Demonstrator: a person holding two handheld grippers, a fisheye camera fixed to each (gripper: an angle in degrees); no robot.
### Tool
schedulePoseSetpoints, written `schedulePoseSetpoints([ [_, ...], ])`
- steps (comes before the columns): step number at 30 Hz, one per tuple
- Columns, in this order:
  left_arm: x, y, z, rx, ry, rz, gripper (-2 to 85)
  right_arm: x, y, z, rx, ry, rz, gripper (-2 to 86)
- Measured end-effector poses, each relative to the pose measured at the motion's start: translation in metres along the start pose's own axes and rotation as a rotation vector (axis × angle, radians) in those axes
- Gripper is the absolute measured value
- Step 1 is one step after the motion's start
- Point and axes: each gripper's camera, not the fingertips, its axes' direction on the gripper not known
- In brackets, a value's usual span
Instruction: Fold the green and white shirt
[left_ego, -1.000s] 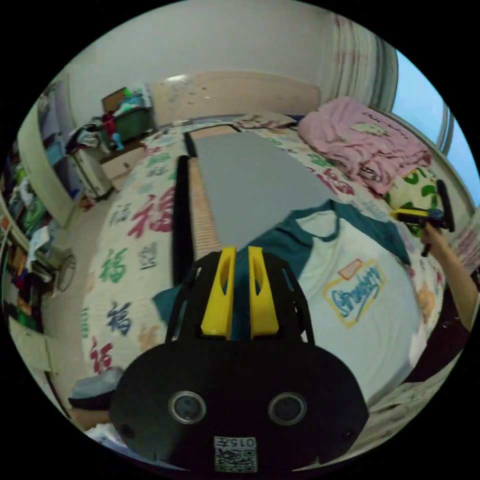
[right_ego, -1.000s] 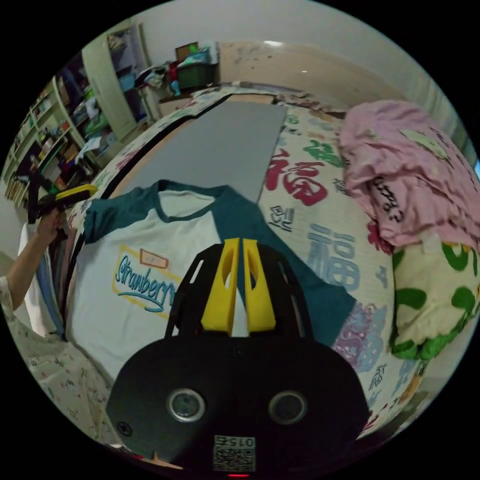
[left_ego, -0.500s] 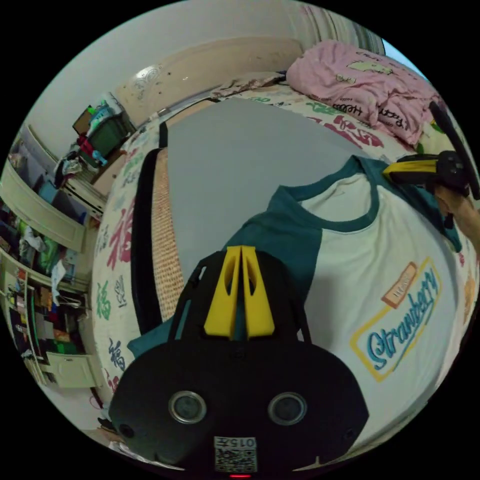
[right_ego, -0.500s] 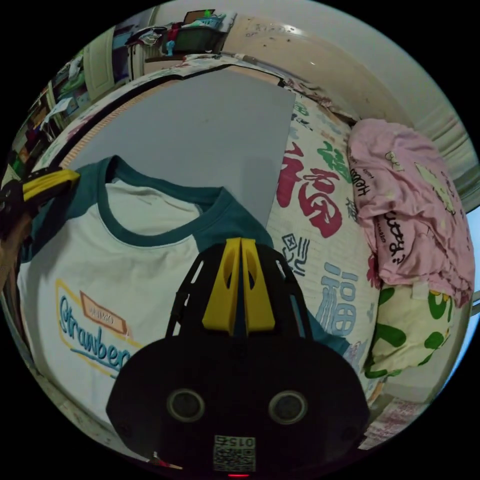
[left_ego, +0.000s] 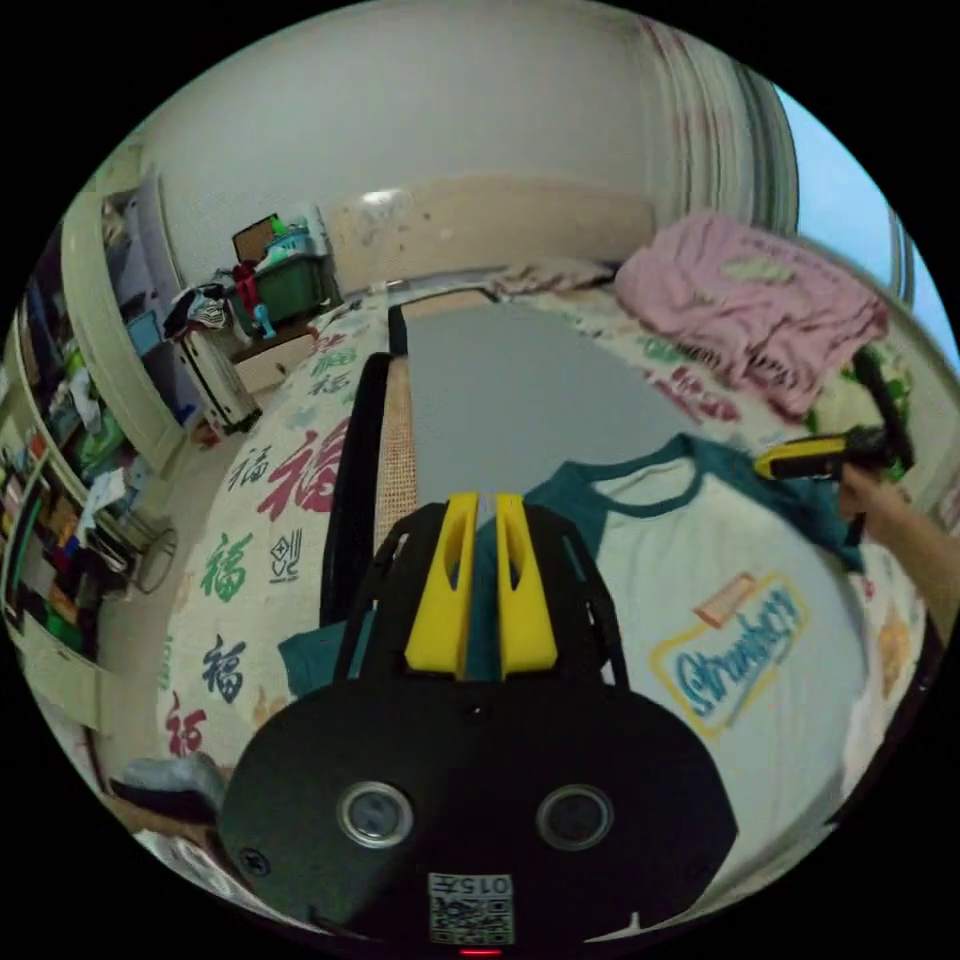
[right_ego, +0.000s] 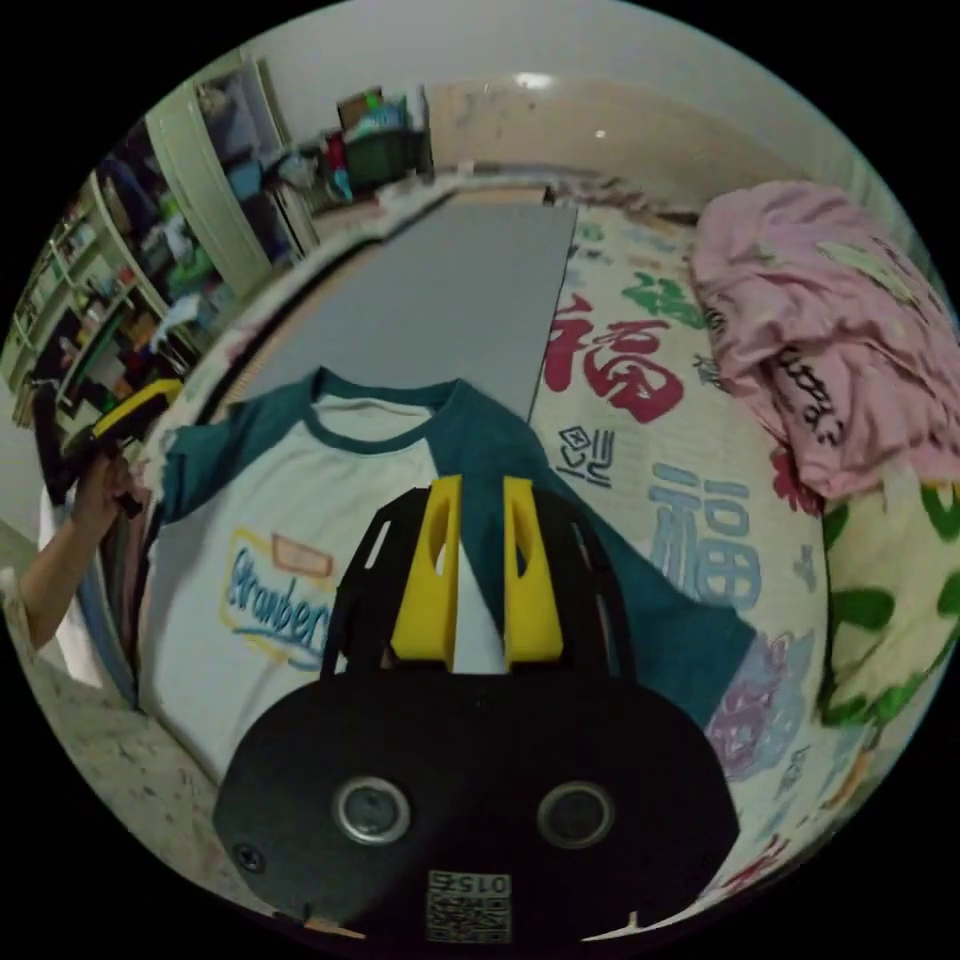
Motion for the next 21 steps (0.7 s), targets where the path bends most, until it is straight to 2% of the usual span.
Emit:
schedulePoseSetpoints([
  [2,-0.019,0.029,-0.056,0.002,0.052,-0.048,5.2,0.004,0.065,-0.069,0.147,0.016,0.047,8.4],
  [4,-0.034,0.068,-0.102,-0.036,0.077,-0.088,6.2,0.006,0.119,-0.109,0.19,0.061,0.134,8.6],
  [6,-0.038,0.122,-0.146,-0.16,0.056,-0.098,7.4,0.007,0.17,-0.137,0.177,0.094,0.24,9.0],
  [9,-0.032,0.183,-0.184,-0.378,0.068,-0.13,9.2,-0.002,0.236,-0.165,0.08,0.13,0.413,10.2],
  [14,0.002,0.251,-0.22,-0.545,0.184,-0.145,10.8,-0.035,0.285,-0.171,-0.041,0.084,0.527,12.2],
  [16,0.011,0.261,-0.227,-0.555,0.157,-0.125,10.9,-0.047,0.284,-0.162,-0.097,0.072,0.531,12.9],
  [18,0.021,0.261,-0.237,-0.525,0.053,-0.036,9.9,-0.059,0.277,-0.148,-0.178,0.039,0.517,13.2],
  [21,0.028,0.252,-0.233,-0.559,-0.037,0.046,8.9,-0.088,0.259,-0.122,-0.337,0.04,0.427,12.5],
])
